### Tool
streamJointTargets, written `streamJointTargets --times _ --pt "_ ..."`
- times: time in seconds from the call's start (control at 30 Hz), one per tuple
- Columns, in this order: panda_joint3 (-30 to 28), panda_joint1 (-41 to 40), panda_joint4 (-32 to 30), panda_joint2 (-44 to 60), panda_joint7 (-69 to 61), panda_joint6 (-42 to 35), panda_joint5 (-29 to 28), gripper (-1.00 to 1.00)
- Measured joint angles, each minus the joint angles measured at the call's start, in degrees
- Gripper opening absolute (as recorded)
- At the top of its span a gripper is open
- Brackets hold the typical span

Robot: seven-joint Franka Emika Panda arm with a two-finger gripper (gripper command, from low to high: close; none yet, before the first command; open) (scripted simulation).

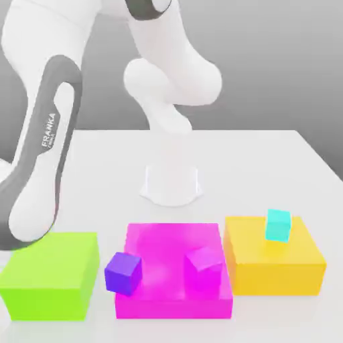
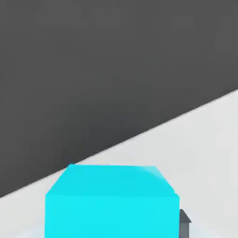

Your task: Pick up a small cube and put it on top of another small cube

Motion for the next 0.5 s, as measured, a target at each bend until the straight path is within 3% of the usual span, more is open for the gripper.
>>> streamJointTargets --times 0.5 --pt "3.5 12.2 -29.5 -31.8 18.8 -1.4 -10.1 -1.00"
